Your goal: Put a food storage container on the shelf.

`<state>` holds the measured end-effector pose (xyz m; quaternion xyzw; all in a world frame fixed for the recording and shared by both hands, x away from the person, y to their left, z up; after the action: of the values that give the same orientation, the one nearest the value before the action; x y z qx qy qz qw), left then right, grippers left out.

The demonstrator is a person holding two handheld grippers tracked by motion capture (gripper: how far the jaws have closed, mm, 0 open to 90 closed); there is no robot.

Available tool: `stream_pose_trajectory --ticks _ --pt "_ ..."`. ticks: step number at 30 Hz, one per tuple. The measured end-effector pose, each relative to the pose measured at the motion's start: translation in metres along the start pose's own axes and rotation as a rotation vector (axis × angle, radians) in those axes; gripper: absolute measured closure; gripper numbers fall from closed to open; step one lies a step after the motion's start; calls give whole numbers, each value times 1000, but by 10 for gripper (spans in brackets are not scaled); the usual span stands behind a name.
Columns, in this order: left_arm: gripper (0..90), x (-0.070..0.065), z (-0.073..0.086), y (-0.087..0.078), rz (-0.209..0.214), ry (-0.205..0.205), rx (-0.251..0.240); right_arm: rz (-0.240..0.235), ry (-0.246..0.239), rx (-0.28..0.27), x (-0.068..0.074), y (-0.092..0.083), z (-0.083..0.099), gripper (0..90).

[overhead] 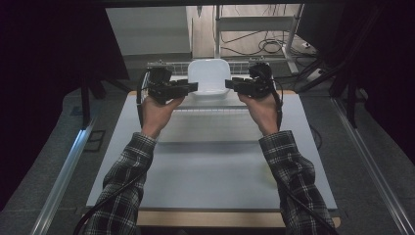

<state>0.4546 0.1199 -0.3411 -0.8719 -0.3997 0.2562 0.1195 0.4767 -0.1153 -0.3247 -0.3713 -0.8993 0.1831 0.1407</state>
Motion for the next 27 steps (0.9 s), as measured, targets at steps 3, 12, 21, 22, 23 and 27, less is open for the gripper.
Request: stream_pose_trajectory --ticks 3,12,21,22,23,27 --pt "476 2 -3 1 -38 21 -6 2 -2 -3 0 1 -1 632" --pt "425 7 -9 5 -65 19 -15 23 -11 -8 -2 4 -4 598" --pt "380 13 -16 13 -100 23 -39 70 -23 -23 -6 11 -8 576" --pt "372 13 -16 13 -102 28 -40 76 -25 -27 -6 11 -9 564" --pt "363 13 -16 13 -110 38 -42 81 -26 -29 -7 12 -9 557" --pt "327 10 -18 9 -117 60 -64 97 -29 -43 -10 10 -8 518"
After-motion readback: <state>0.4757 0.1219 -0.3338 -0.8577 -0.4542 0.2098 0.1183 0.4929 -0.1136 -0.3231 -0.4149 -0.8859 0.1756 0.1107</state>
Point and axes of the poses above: each handheld gripper's, and its own axes: y roughly forward along the jaws, z roughly out of its underside, x roughly to its left, the point moved 4 cm from there along y, roughly forward along the jaws, and after that the axes turned 6 degrees about -y, right-handed, at the moved point
